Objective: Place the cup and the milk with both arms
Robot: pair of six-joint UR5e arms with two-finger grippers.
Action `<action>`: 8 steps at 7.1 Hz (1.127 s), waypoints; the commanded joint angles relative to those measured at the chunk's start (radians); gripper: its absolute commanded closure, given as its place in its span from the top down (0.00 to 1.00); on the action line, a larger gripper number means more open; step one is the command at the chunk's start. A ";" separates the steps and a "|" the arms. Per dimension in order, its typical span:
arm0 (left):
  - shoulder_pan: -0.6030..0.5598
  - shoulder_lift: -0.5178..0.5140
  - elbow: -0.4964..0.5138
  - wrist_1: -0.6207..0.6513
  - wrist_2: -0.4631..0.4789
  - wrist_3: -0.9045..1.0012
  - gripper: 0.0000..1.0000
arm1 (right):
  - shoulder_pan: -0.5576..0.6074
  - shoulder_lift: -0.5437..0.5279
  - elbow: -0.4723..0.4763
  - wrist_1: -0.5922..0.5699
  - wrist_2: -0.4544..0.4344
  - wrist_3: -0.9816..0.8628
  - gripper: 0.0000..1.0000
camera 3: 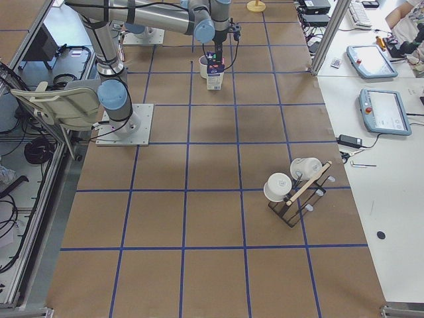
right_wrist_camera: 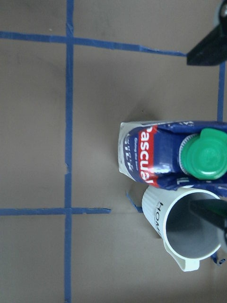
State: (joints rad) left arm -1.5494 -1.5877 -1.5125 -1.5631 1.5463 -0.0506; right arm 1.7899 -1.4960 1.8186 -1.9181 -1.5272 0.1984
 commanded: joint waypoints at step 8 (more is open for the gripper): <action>0.000 0.005 -0.002 -0.003 0.003 -0.002 1.00 | -0.222 -0.067 -0.229 0.310 -0.076 -0.140 1.00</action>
State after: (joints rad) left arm -1.5493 -1.5831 -1.5140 -1.5661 1.5493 -0.0521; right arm 1.5825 -1.5621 1.5898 -1.6090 -1.6043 0.0762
